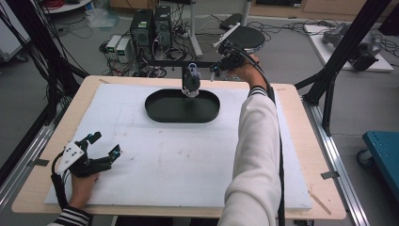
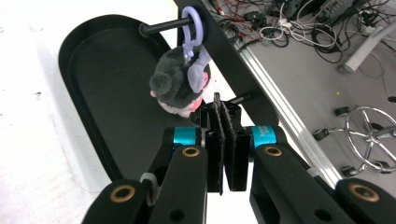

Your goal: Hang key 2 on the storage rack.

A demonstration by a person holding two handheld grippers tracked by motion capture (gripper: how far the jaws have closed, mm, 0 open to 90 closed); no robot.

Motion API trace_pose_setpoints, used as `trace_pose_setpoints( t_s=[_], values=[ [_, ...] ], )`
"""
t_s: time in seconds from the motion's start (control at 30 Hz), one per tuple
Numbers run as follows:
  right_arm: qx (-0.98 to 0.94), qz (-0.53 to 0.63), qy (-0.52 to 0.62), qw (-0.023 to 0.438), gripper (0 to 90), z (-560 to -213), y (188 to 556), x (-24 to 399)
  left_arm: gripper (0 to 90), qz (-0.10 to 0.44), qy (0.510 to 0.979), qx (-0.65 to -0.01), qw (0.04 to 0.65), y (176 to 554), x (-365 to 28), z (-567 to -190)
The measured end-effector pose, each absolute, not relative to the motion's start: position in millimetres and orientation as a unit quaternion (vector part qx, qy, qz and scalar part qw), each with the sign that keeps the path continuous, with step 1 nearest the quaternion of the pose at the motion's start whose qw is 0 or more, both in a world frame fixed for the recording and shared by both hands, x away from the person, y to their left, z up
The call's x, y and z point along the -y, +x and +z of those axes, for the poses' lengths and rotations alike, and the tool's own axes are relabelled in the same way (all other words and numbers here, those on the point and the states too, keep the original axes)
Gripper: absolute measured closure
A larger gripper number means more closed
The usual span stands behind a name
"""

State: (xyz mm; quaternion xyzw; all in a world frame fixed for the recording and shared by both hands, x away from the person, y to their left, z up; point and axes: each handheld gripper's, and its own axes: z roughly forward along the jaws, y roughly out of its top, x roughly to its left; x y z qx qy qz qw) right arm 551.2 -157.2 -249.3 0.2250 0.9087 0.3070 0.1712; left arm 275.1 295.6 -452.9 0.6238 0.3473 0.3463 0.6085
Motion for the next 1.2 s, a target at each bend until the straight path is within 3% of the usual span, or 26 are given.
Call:
trace_pose_setpoints(
  t_s=[0.43, 0.77, 0.83, 0.9, 0.97, 1.0, 1.07, 1.1, 1.2],
  values=[
    [-0.906, 0.304, 0.233, 0.182, 87.4, -251.2, 553.2, 156.9, 11.6, 0.346, 0.624, -0.347, 0.609, 275.1, -295.5, -452.9],
    [-0.896, 0.316, 0.247, 0.191, 78.1, -246.1, 551.2, 161.1, 11.6, 0.346, 0.625, -0.348, 0.608, 274.9, -295.7, -452.8],
    [-0.894, 0.319, 0.249, 0.193, 69.8, -245.0, 550.1, 161.5, 11.6, 0.346, 0.624, -0.347, 0.609, 275.0, -295.6, -452.9],
    [-0.892, 0.323, 0.246, 0.201, 46.3, -244.4, 548.9, 161.1, 11.6, 0.346, 0.623, -0.348, 0.61, 275.1, -295.4, -453.0],
    [-0.891, 0.324, 0.246, 0.203, 16.7, -244.4, 548.0, 160.3, 11.6, 0.346, 0.623, -0.348, 0.609, 275.1, -295.5, -452.9],
    [-0.887, 0.325, 0.249, 0.214, 9.8, -244.3, 547.4, 159.4, 11.6, 0.346, 0.623, -0.347, 0.609, 275.1, -295.5, -452.9],
    [-0.878, 0.344, 0.257, 0.211, 8.5, -241.5, 546.0, 160.8, 11.6, 0.346, 0.623, -0.348, 0.609, 275.0, -295.4, -452.9],
    [-0.873, 0.359, 0.255, 0.211, 1.0, -240.2, 544.8, 162.6, 11.6, 0.346, 0.623, -0.347, 0.609, 275.0, -295.3, -452.9],
    [-0.862, 0.379, 0.258, 0.217, 0.6, -238.3, 540.2, 169.0, 11.6, 0.347, 0.623, -0.347, 0.609, 275.0, -295.3, -452.9]
  ],
)
